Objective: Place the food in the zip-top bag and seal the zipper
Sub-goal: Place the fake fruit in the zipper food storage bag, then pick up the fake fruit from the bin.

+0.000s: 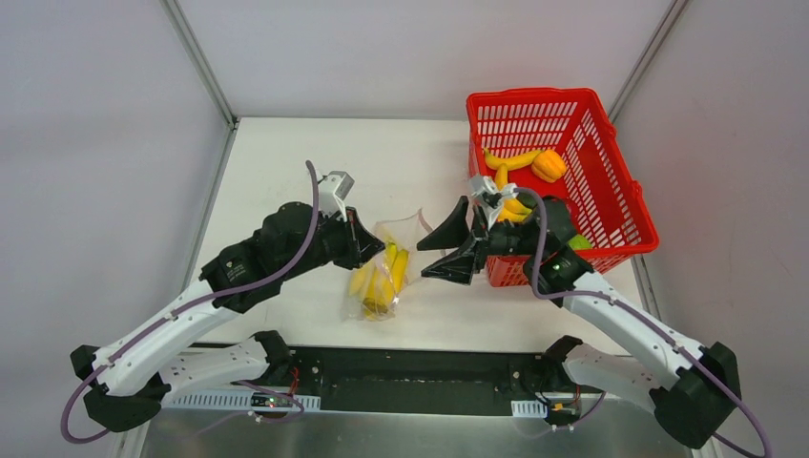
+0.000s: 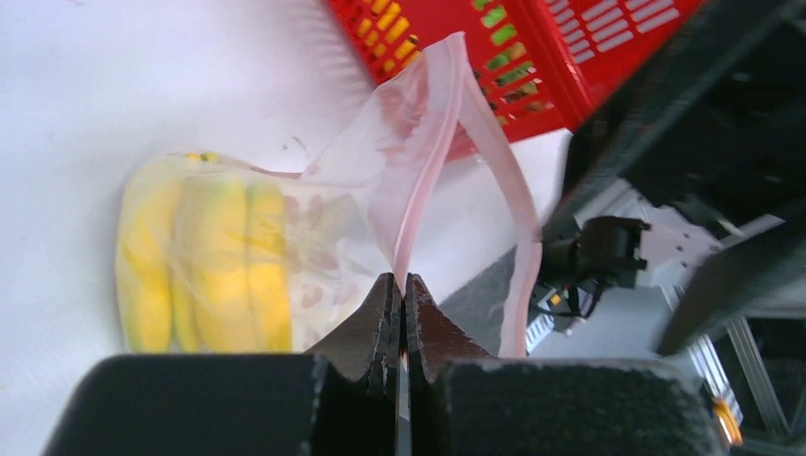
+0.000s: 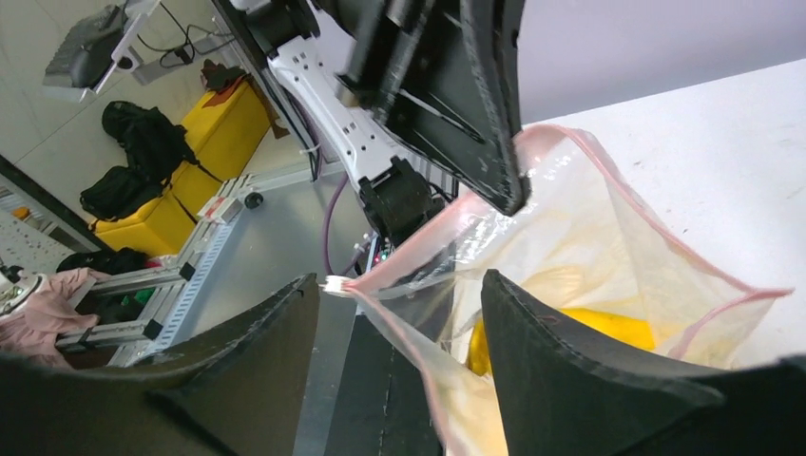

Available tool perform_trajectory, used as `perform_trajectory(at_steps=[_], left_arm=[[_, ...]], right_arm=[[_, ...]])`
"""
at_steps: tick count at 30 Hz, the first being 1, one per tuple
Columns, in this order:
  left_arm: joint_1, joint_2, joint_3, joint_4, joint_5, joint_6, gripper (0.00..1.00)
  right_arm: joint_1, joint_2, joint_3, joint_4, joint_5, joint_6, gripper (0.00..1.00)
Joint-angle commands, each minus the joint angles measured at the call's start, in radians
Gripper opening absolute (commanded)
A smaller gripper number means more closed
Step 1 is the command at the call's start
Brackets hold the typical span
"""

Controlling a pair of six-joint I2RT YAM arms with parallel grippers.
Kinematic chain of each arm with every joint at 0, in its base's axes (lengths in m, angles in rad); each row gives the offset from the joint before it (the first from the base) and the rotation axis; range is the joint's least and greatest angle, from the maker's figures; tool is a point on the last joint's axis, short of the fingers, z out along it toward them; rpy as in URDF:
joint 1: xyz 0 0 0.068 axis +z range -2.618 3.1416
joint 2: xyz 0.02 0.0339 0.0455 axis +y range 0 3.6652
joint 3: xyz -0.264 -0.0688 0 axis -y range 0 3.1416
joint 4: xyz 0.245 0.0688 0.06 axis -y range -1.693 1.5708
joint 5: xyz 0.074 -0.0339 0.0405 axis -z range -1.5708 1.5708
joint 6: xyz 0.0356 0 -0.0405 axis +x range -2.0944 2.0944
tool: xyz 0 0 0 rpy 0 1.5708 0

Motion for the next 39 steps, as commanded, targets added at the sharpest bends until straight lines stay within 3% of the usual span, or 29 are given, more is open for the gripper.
perform_trajectory(at_steps=[1,4,8,14,18,23,27,34,39], left_arm=[[0.005,-0.033,0.038,-0.088,-0.209,-0.032,0.00],[0.009,-0.049,0.040,-0.135,-0.281,-0.034,0.00],[0.009,0.023,0.096,-0.140,-0.120,0.058,0.00],[0.008,0.126,0.119,-0.141,-0.076,0.026,0.00],[0.008,0.127,0.090,-0.112,-0.072,0.008,0.00],[0.008,0.119,0.058,-0.113,-0.070,0.007,0.00],[0.009,0.120,0.060,-0.121,-0.064,0.018,0.00],[0.009,0.143,0.090,-0.120,-0.044,0.023,0.00],[0.009,0.124,0.064,-0.121,-0.053,0.014,0.00]], right_arm=[[0.004,-0.123,0.103,-0.132,0.089,-0.050,0.67],[0.002,-0.191,0.161,-0.325,0.248,-0.107,0.69],[0.002,-0.257,0.195,-0.470,0.567,-0.126,0.74],[-0.003,-0.219,0.253,-0.654,1.075,-0.102,0.72],[-0.037,-0.167,0.293,-0.751,1.210,-0.104,0.71],[-0.199,-0.104,0.335,-0.830,1.186,-0.032,0.71],[-0.372,-0.059,0.357,-0.854,1.074,-0.012,0.72],[-0.624,0.161,0.503,-1.002,0.825,-0.099,0.75],[-0.685,0.290,0.589,-1.210,0.694,-0.231,0.78]])
